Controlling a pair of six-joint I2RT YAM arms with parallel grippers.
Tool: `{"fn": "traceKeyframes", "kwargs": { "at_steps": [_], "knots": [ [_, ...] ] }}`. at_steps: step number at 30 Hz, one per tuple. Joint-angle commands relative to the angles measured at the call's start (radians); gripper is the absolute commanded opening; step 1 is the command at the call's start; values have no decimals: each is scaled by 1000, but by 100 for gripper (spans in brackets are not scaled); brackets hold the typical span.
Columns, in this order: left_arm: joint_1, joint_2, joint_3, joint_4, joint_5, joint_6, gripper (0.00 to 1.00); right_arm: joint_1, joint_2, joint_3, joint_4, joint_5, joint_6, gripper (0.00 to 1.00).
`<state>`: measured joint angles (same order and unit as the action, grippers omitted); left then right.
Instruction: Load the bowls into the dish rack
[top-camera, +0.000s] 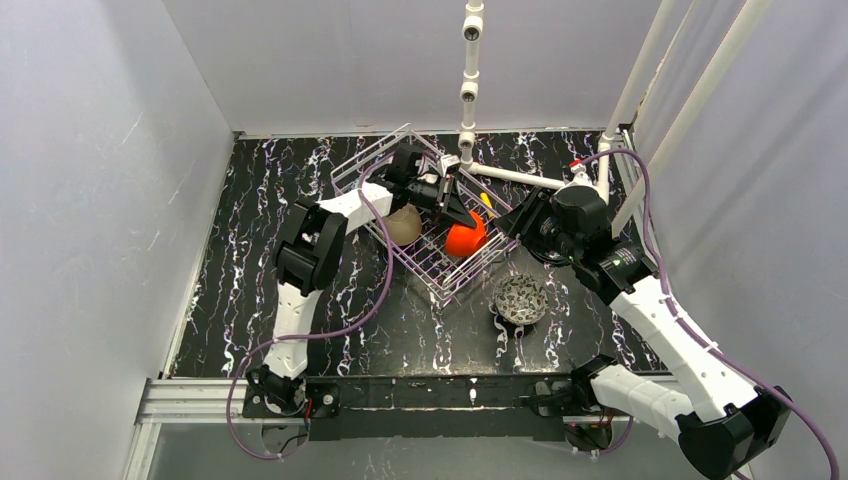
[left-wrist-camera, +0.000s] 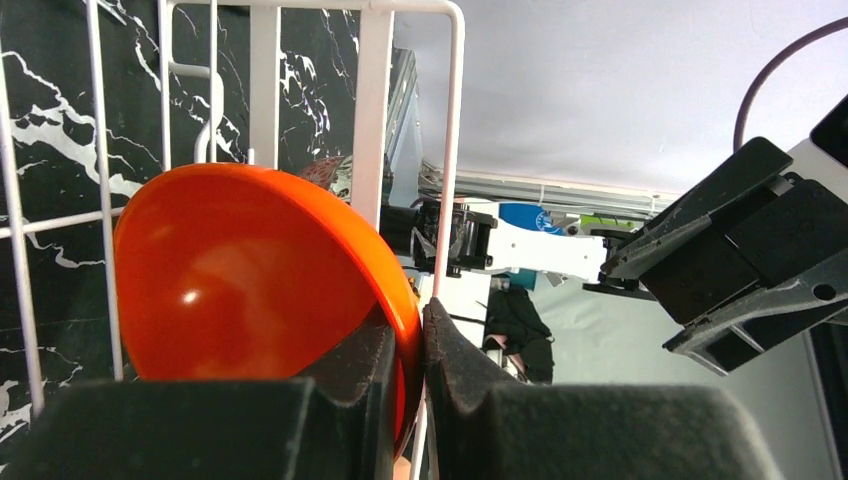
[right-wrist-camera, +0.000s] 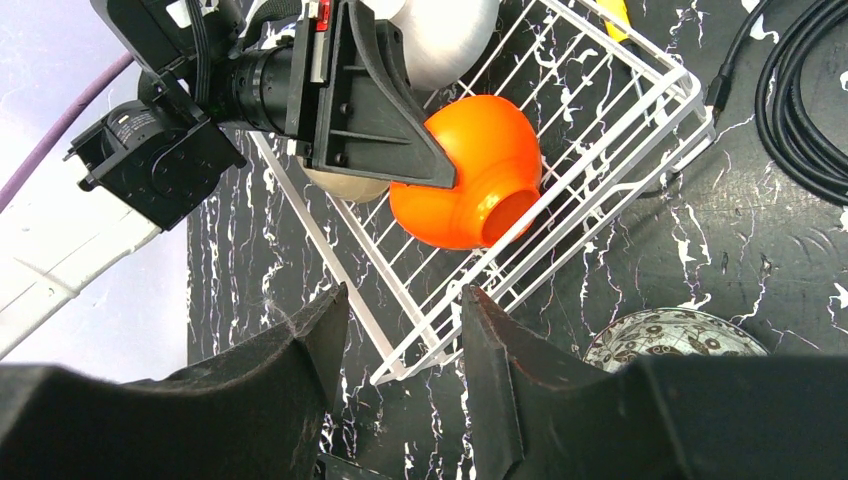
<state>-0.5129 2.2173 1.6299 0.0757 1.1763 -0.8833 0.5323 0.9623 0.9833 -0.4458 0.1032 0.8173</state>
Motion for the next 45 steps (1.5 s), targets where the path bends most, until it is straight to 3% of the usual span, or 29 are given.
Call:
{"fn": "traceKeyframes", "kwargs": {
  "at_steps": [1, 14, 19, 23, 29, 45],
  "knots": [
    [51, 25, -40, -22, -45, 18, 9, 6, -7, 2, 22, 15, 8, 53],
    [74, -21, -46, -70, -159, 100, 37, 11, 5, 9, 21, 18, 13, 53],
    [74, -58, -4, -195, -236, 176, 46, 15, 5, 9, 22, 17, 13, 53],
    [73, -113, 37, -347, -395, 290, 53, 15, 2, 7, 23, 17, 14, 53],
    [68, -195, 61, -470, -583, 390, 56, 18, 1, -2, 28, 15, 14, 53],
    [-29, -317, 95, -605, -778, 534, 57, 21, -13, -21, 37, 10, 19, 54]
  ]
}}
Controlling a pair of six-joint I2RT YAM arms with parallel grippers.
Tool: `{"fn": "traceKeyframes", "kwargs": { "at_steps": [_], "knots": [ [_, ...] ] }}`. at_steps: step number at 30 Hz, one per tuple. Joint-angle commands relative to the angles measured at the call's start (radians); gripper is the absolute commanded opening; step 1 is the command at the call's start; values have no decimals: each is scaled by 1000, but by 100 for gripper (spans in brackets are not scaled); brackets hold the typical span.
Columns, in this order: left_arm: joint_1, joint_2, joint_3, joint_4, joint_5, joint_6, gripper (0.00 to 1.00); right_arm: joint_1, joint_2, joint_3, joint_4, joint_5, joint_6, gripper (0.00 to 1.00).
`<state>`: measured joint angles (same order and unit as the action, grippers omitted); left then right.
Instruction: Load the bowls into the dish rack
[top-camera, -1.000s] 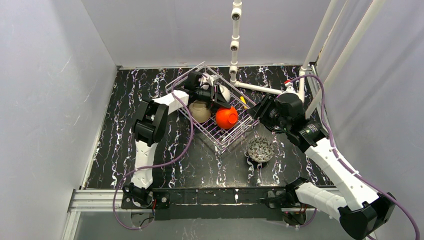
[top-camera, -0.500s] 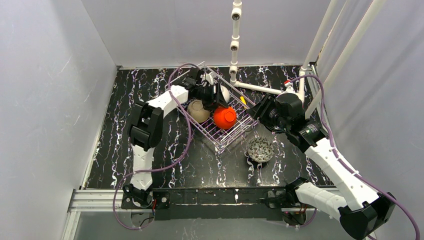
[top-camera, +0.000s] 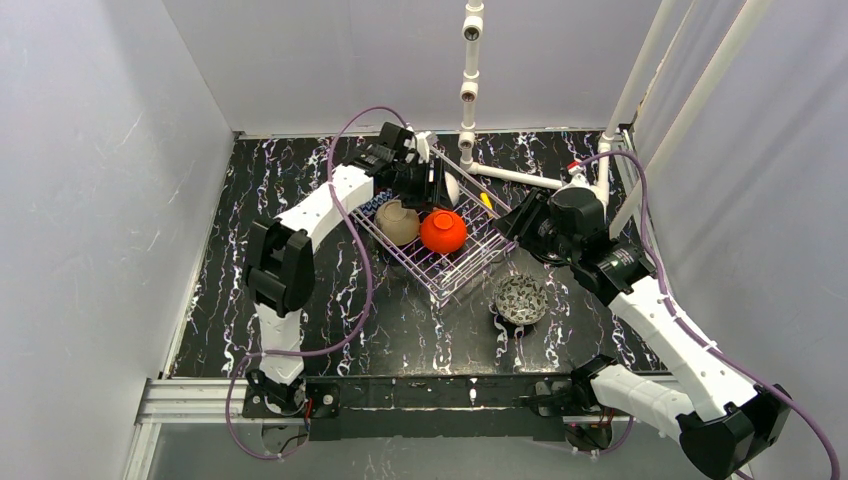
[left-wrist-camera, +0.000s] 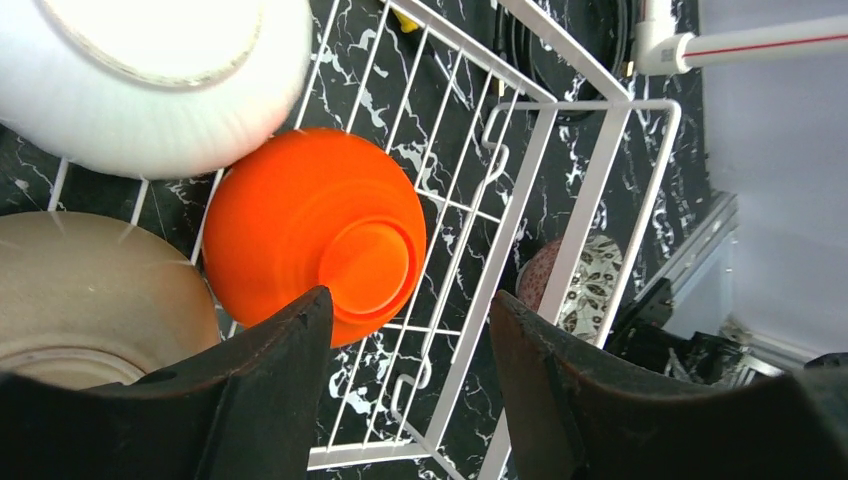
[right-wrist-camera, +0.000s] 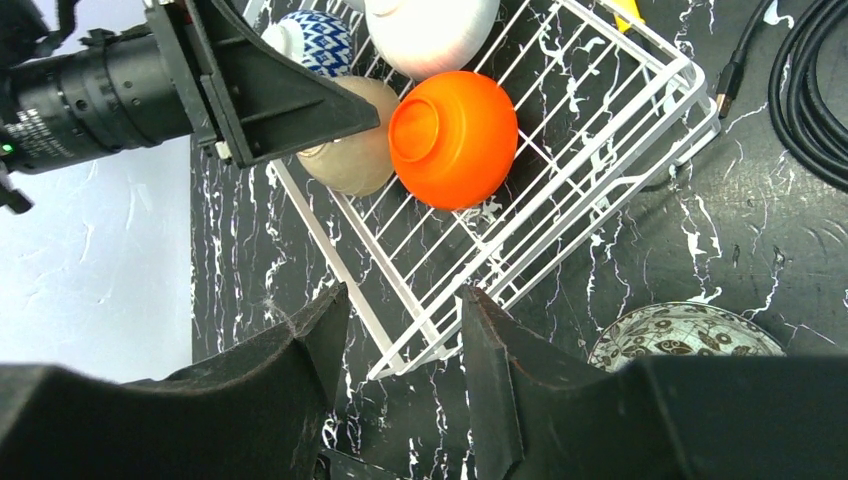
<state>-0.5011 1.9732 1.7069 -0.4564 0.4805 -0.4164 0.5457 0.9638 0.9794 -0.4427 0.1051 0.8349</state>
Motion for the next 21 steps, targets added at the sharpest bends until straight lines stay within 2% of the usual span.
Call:
{"fn": "traceKeyframes", "kwargs": {
  "at_steps": [1, 6, 7, 8, 9, 10, 15, 21],
  "knots": [
    [-53, -83, 4, -76, -107, 74, 57, 8, -15, -17, 34, 8, 1, 54],
    [-119, -114, -82, -71, -287, 105, 60, 10, -17, -22, 37, 8, 3, 54],
    [-128, -117, -96, -64, -325, 111, 66, 9, -17, -23, 38, 8, 3, 54],
    [-136, -121, -112, -54, -360, 117, 79, 9, -17, -25, 38, 8, 3, 54],
    [-140, -121, -125, -41, -389, 118, 86, 9, -17, -27, 38, 7, 3, 54],
    [-140, -121, -135, -31, -402, 119, 87, 9, -17, -28, 40, 7, 3, 54],
    [-141, -90, -124, 19, -354, 114, 86, 9, -23, -36, 38, 11, 1, 54],
    [-141, -31, -100, 102, -206, 79, 68, 9, -35, -42, 15, 29, -9, 55]
  ]
}}
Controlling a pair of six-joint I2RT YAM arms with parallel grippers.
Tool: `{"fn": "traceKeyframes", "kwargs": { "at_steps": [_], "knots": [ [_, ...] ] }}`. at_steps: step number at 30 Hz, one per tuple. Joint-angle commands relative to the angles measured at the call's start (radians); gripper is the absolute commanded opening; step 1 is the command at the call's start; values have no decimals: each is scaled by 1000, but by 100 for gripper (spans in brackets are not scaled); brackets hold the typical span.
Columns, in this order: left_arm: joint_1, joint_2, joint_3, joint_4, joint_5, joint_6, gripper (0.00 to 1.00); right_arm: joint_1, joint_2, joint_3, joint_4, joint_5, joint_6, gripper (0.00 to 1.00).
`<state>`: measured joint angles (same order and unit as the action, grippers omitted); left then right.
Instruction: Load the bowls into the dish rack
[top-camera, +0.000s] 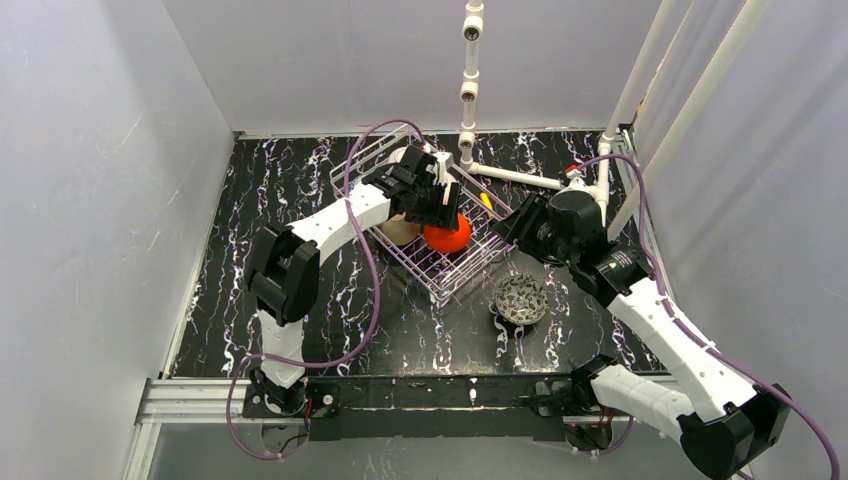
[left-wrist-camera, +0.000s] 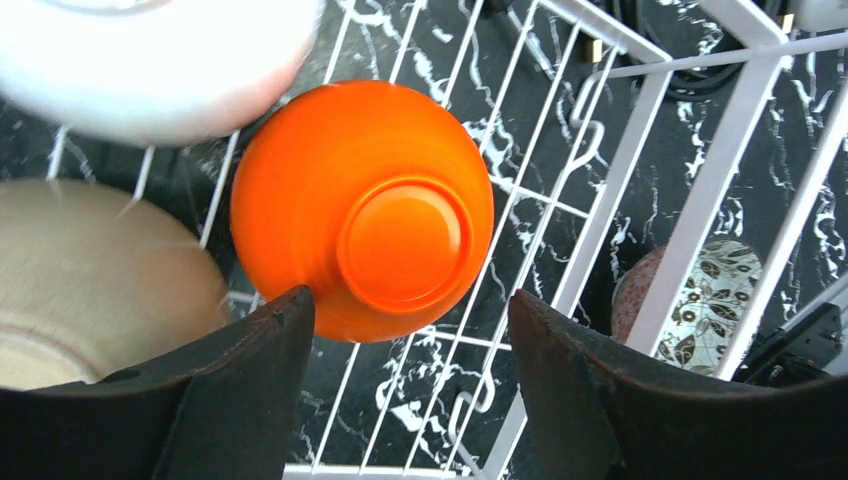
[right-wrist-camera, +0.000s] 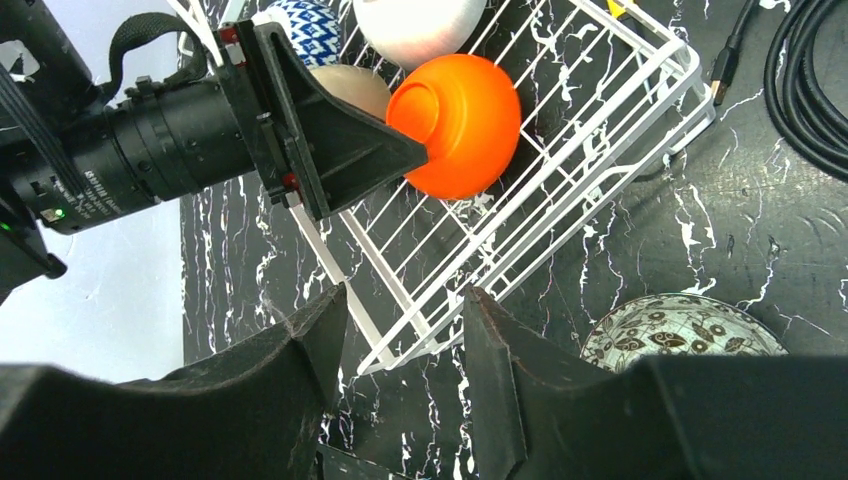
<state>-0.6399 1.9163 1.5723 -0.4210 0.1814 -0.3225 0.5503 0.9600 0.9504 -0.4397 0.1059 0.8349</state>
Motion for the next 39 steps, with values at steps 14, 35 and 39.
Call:
{"fn": "traceKeyframes", "kwargs": {
  "at_steps": [14, 35, 39],
  "knots": [
    [-1, 97, 69, 283, 154, -48, 52, 4, -79, -65, -179, 144, -31, 55],
    [-1, -184, -126, 293, -85, -13, 69, -3, -33, -297, -241, 235, 46, 60],
    [-1, -317, -170, 251, -165, 22, 81, -10, -43, -338, -206, 258, 67, 56]
  ]
}}
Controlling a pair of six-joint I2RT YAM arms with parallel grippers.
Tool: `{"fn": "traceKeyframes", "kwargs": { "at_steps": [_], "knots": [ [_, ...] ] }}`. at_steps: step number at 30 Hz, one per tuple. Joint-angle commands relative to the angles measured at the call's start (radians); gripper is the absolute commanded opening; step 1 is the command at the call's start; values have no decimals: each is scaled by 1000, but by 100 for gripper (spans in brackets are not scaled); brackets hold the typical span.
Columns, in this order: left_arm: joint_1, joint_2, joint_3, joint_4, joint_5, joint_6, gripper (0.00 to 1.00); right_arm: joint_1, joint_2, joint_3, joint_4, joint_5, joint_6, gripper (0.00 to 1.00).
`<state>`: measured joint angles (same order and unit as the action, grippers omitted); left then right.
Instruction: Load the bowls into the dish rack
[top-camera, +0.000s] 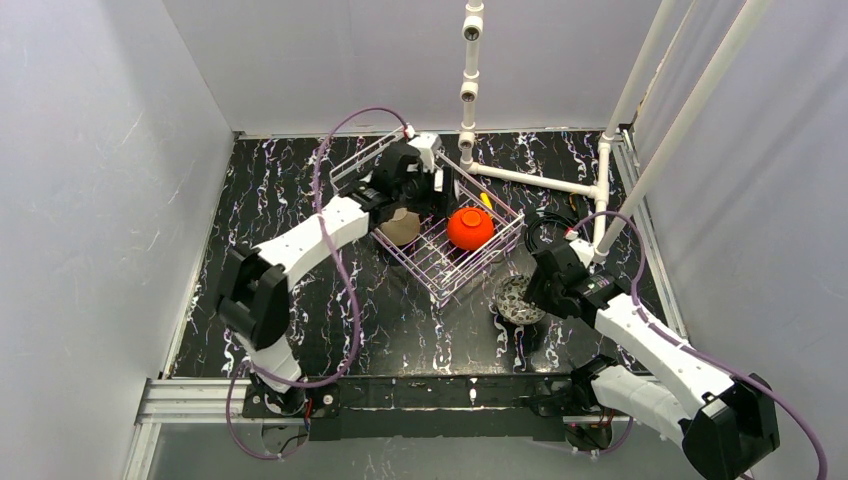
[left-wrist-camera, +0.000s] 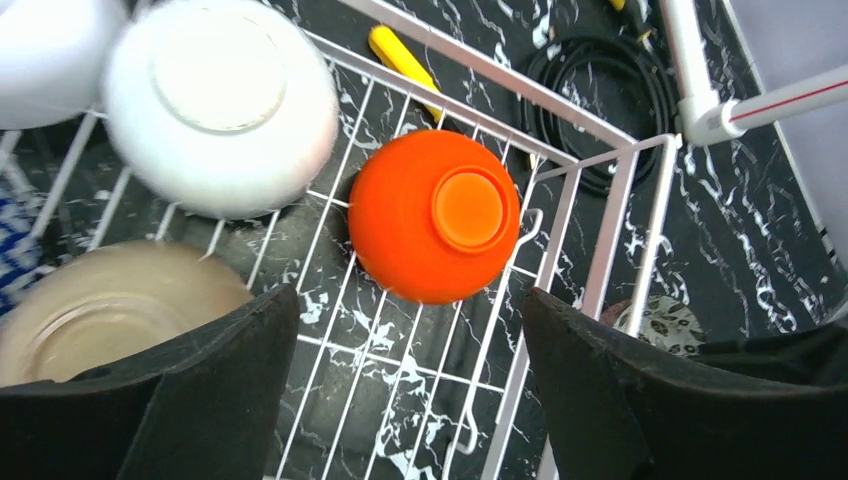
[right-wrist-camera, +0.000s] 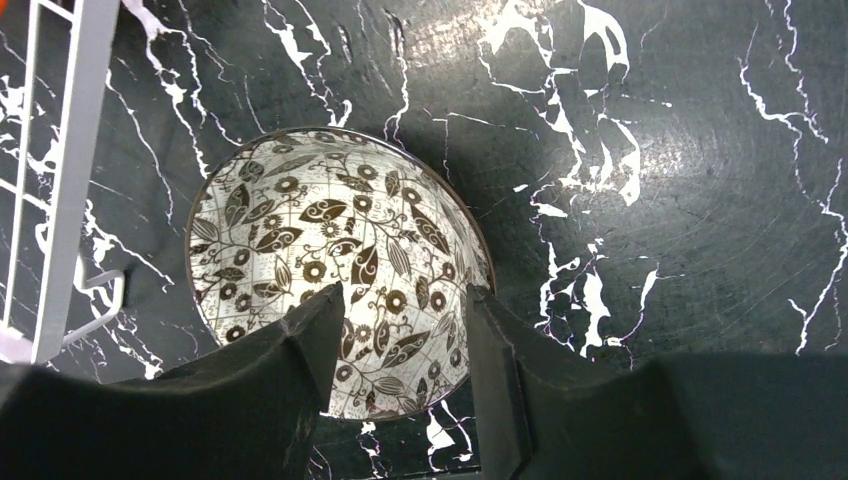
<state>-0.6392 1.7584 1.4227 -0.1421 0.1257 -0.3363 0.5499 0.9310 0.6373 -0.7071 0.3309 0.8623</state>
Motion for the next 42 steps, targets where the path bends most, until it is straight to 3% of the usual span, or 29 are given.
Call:
{"fn": "traceKeyframes", "kwargs": {
  "at_steps": [1, 5, 12, 19, 25, 31, 35, 40, 42],
  "knots": [
    [-2, -192, -25, -44, -151, 51, 84, -13, -6, -28, 54, 39, 46, 55],
    [0, -309, -58, -73, -256, 90, 98, -18, 42, -39, 29, 49, 56, 52],
    [23, -448, -108, -77, -299, 137, 98, -18, 7, -13, 49, 40, 42, 51],
    [32, -497, -103, -146, -205, 162, 98, -18, -52, 72, -56, 134, 31, 52],
    [32, -547, -106, -170, -63, 133, 98, -18, -134, -30, -61, 183, 136, 54],
    [32, -615, -127, -141, 99, 142, 98, -18, -95, -120, -16, 126, 175, 52],
    [32, -615, -134, -154, 182, 156, 98, -19, -57, -140, 59, 89, 149, 40],
    [32, -626, -161, -147, 286, 183, 98, -18, -33, -82, 42, 123, 97, 3],
    [32, -625, -160, -142, 333, 189, 98, -19, -32, -46, 19, 138, 78, 1]
  ]
}}
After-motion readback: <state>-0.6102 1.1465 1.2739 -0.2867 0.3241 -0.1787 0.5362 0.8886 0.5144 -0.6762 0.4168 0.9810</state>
